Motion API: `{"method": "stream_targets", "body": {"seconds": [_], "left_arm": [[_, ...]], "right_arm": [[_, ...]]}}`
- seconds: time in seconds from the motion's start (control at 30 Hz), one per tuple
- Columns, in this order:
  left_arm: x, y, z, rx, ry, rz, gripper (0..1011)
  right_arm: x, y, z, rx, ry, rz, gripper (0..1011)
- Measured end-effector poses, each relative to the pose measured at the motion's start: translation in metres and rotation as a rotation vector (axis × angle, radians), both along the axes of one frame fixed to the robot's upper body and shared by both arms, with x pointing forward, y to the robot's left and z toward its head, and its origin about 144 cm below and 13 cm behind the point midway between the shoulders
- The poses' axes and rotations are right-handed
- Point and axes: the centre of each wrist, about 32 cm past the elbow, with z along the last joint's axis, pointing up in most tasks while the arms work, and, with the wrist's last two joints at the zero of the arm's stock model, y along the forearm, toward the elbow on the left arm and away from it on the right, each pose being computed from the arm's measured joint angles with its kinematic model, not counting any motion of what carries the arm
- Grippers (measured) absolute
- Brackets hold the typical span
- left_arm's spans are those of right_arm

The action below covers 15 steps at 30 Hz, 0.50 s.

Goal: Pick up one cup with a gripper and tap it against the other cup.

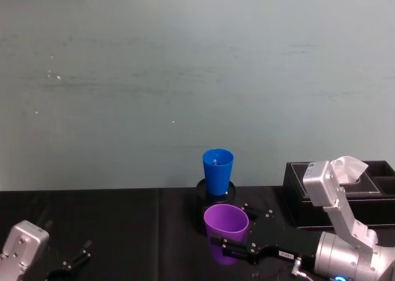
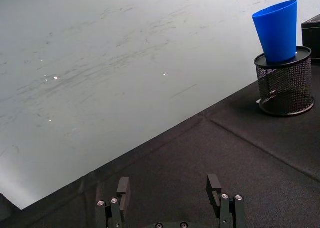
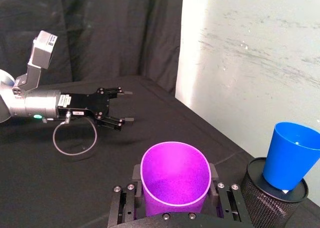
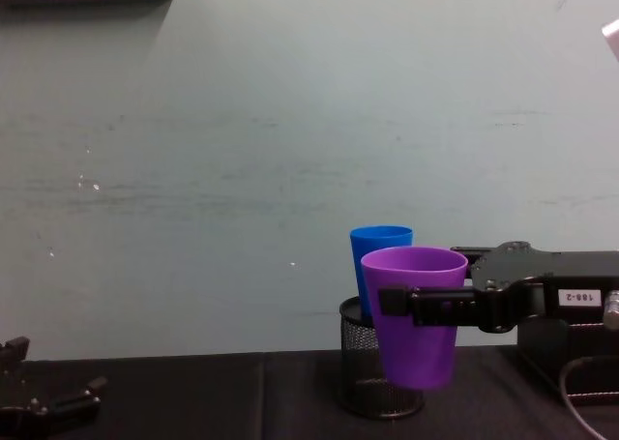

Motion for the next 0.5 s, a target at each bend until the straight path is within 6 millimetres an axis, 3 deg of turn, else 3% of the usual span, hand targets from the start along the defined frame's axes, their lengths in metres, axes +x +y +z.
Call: {"method": "stream_targets", "body": {"seconds": [0.5], "left_arm": [[0.0000,0.0000,0.0000,0.000,0.000,0.000,1000]], "right_arm": [[0.0000,0.0000,0.0000,0.000,0.000,0.000,732]]}}
